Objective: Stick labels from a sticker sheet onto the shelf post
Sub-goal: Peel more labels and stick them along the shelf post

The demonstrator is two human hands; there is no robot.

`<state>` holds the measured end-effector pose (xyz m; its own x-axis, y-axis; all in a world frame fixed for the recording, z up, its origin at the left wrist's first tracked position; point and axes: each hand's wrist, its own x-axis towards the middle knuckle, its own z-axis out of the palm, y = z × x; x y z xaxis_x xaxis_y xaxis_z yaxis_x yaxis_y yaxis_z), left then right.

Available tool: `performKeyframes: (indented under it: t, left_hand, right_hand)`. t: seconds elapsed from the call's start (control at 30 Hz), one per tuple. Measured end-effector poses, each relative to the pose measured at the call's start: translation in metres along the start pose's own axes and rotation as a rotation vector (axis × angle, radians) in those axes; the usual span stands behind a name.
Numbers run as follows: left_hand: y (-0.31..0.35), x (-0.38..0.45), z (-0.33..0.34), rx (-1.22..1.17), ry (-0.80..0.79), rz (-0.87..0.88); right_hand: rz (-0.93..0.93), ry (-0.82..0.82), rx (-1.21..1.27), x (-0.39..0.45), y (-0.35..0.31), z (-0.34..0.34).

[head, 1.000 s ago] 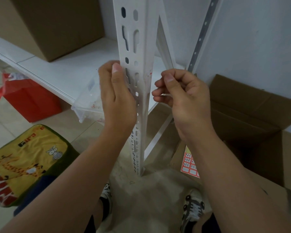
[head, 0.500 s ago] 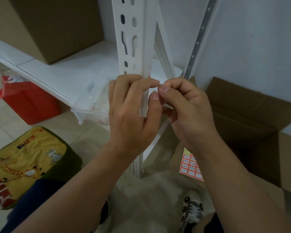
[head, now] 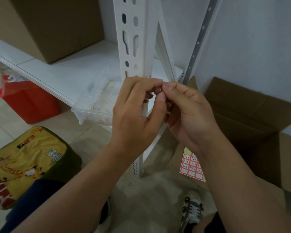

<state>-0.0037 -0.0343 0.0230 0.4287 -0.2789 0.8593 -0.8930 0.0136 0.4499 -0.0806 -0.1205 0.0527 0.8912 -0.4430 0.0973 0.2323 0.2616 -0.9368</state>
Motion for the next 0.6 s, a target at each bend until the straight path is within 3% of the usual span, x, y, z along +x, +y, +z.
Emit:
performKeyframes:
  t: [0.37, 0.5, 0.6]
  left_hand:
    - [-0.008, 0.009, -0.008, 0.101, 0.167, -0.042]
    - [-0.030, 0.022, -0.025, 0.133, 0.191, -0.307]
    - [-0.066, 0.030, -0.041, 0.228, 0.036, -0.524]
  right_hand:
    - [0.022, -0.103, 0.057, 0.005, 0.005, -0.005]
    - [-0.007, -0.028, -0.005, 0.005, 0.007, -0.007]
    - [-0.037, 0.037, -0.044, 0.006, 0.010, -0.009]
